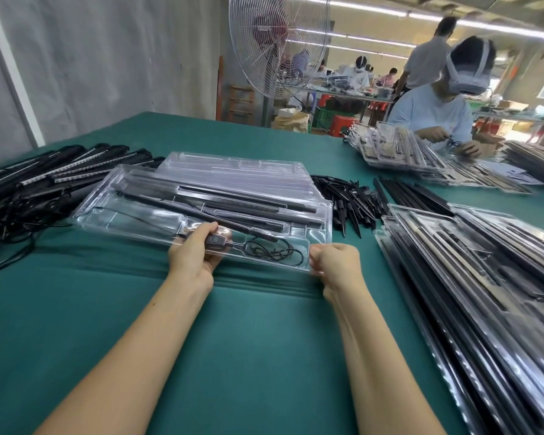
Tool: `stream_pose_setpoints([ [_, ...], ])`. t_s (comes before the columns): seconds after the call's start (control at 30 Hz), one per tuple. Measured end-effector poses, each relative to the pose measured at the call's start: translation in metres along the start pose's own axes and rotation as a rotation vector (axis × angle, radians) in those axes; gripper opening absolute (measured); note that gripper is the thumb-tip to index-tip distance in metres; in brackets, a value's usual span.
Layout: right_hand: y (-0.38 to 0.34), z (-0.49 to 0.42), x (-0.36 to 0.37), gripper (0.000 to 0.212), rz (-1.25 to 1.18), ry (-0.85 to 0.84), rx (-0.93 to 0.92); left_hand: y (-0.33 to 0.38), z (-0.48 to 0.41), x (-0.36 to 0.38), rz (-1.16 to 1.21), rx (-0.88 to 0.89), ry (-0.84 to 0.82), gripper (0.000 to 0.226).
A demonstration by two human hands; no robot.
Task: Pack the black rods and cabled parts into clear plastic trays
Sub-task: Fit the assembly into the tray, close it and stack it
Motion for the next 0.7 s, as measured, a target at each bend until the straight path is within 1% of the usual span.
stream_pose_setpoints([
  [0.1,0.0022,0.0020,-0.0014,0.022,0.032,0.033,0.032,-0.0003,0.0007,0.0004,-0.012,-0.002,0.013,0.012],
  [0.13,0.0026,0.0022,-0.0019,0.019,0.025,0.001,0.041,0.0002,0.0012,0.0002,-0.009,-0.004,0.020,0.013],
  [0.2,0.0021,0.0041,-0.0023,0.016,-0.025,-0.131,0.063,0.0023,0.0014,-0.0013,0.004,-0.007,0.033,0.013],
  [0.27,0.0005,0.0064,-0.0035,0.013,-0.140,-0.261,0.105,0.0047,0.0005,-0.0030,0.012,-0.008,0.040,0.013],
  [0.33,-0.0023,0.0073,-0.0058,0.006,-0.231,-0.331,0.142,0.0059,-0.0003,-0.0030,0.014,-0.004,0.040,0.012],
  [0.37,-0.0035,0.0073,-0.0068,0.003,-0.228,-0.343,0.149,0.0060,-0.0003,-0.0027,0.012,0.001,0.040,0.012],
  [0.43,-0.0044,0.0074,-0.0076,0.005,-0.191,-0.317,0.164,0.0049,0.0010,-0.0016,0.006,0.010,0.047,0.014],
  [0.57,-0.0026,0.0072,-0.0061,0.018,-0.143,-0.178,0.207,0.0026,0.0056,0.0012,-0.016,0.041,0.049,0.019],
  [0.7,-0.0031,0.0075,-0.0036,0.023,-0.110,-0.111,0.196,0.0022,0.0084,0.0026,-0.034,0.061,0.020,0.016],
])
Point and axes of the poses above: each hand's wrist, its own z-axis away from the middle knuckle, its own x-axis out of the palm, y = z × x, the point moved 4 cm from there along -z, towards the middle knuckle, and after that the axes turned 10 degrees about -x, right-handed, at the moved point
